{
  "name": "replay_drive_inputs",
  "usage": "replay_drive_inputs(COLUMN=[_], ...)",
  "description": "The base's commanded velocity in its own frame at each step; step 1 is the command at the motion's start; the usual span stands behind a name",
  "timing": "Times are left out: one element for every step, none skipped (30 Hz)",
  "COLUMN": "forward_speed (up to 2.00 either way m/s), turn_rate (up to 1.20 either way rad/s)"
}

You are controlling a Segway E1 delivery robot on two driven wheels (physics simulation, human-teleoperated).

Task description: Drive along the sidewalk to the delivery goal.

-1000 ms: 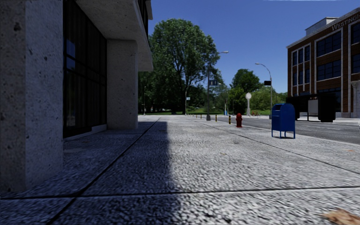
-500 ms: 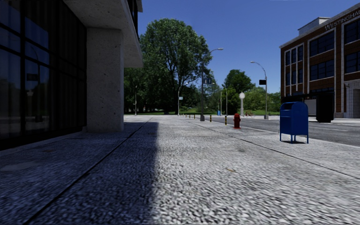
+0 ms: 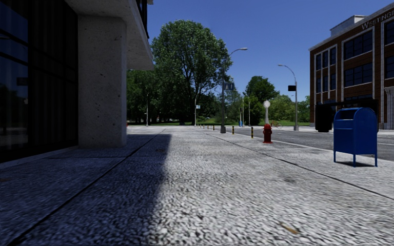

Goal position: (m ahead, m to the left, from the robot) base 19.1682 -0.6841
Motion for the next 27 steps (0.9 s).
replay_drive_inputs(forward_speed=[2.00, 2.00, 2.00, 2.00, 2.00, 2.00, 2.00, 2.00, 2.00, 2.00, 2.00, 2.00, 2.00, 2.00, 2.00, 2.00, 2.00, 2.00, 2.00, 2.00, 2.00, 2.00, 2.00, 2.00, 2.00, 2.00, 2.00], turn_rate=[0.00, 0.00, 0.00, 0.00, 0.00, 0.00, 0.00, 0.00, 0.00, 0.00, 0.00, 0.00, 0.00, 0.00, 0.00, -0.01, -0.01, -0.01, -0.02, -0.02, -0.02, -0.02, -0.03, -0.08, -0.14, -0.14, -0.18])
